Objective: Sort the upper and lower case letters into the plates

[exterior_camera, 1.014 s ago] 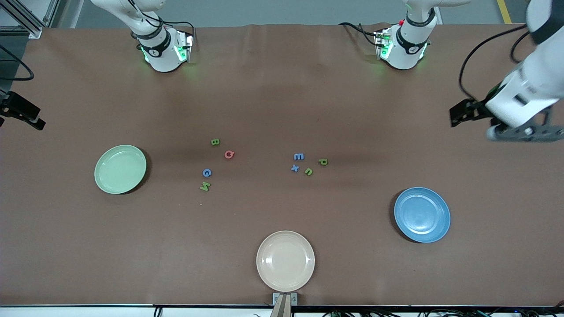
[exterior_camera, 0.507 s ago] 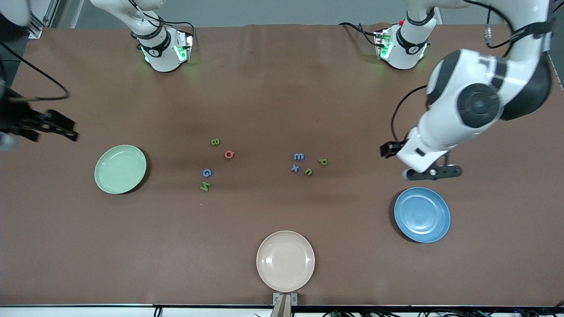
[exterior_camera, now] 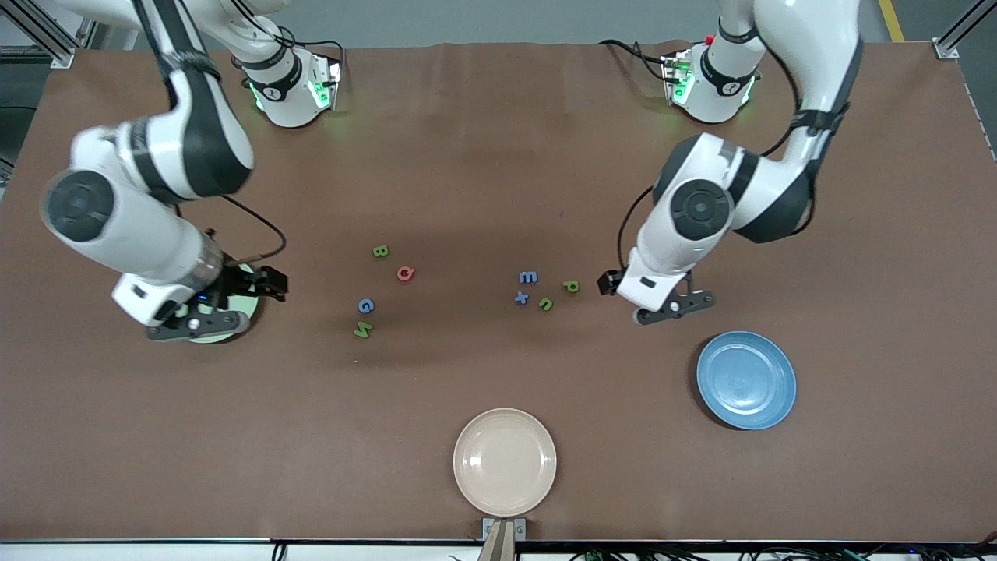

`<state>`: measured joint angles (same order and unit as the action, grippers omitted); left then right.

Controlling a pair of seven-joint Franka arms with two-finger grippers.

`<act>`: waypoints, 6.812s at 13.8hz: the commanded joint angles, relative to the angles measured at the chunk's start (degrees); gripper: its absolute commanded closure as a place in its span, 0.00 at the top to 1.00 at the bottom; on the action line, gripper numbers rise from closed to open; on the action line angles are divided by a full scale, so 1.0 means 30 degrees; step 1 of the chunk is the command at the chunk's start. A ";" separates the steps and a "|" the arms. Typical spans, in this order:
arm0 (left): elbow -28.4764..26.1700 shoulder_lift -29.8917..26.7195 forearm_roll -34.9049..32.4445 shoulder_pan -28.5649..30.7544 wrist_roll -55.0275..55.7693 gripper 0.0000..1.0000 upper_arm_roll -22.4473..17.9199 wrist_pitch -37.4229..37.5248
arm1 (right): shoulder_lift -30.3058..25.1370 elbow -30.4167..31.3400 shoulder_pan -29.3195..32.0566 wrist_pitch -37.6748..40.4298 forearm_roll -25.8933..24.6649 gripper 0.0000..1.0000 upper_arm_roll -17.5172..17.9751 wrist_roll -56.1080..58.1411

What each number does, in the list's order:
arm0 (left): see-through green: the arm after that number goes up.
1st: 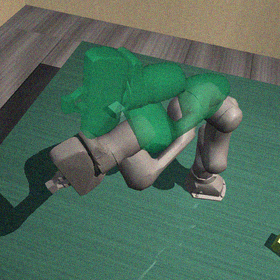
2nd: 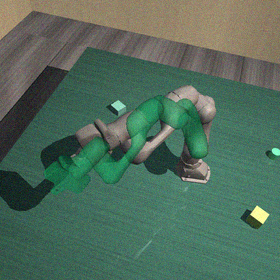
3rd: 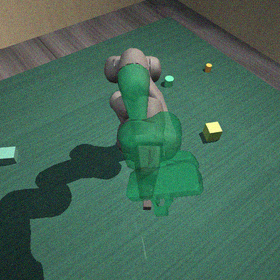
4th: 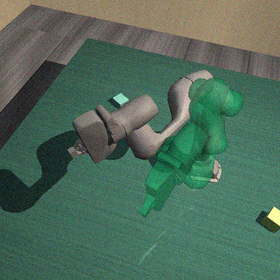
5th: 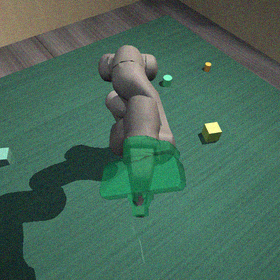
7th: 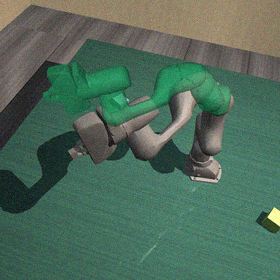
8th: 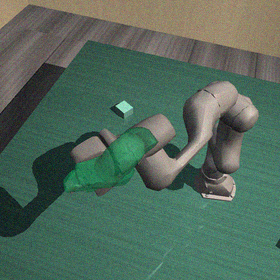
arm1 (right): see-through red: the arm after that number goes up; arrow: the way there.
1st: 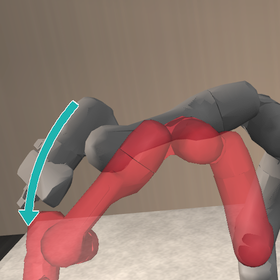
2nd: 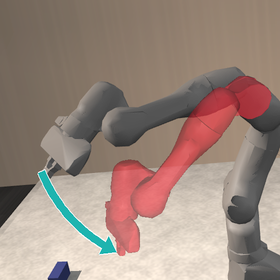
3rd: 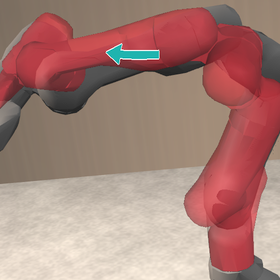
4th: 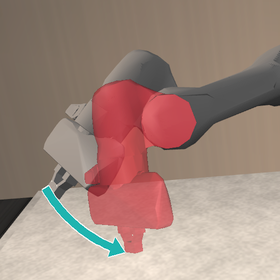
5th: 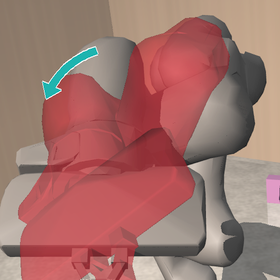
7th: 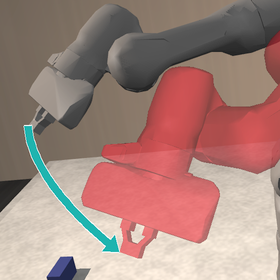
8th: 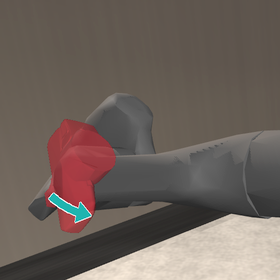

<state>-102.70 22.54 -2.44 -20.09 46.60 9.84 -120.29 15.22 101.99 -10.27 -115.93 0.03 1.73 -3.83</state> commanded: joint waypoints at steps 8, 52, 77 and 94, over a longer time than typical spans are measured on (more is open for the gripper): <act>-0.2412 0.3471 -0.2462 -0.3353 1.0244 0.92 -0.0233 -0.7210 | 0.4152 0.1541 -0.2609 -0.5884 0.0284 1.00 -0.0080 0.0017; 0.0074 0.4352 -0.3609 0.3737 -0.3757 1.00 -0.4687 -0.8712 | 0.4428 -0.1070 -0.0306 0.0517 0.0605 0.18 -0.0314 -0.4773; 0.1830 0.6664 -0.3081 -0.2942 1.7045 0.77 0.0587 -0.7189 | 0.0820 0.8427 0.5683 -0.6655 0.0312 1.00 -0.0402 0.5410; 0.2535 0.4062 -0.6480 0.1178 1.1964 0.00 -0.0087 -0.3854 | 0.5385 0.2712 -0.3727 -0.6708 0.0605 1.00 -0.0314 -0.9739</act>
<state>-93.69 37.50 -20.90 -20.95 88.67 9.11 -134.30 30.04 111.23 -21.29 -135.58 1.38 1.21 -32.08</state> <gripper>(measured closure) 0.727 0.000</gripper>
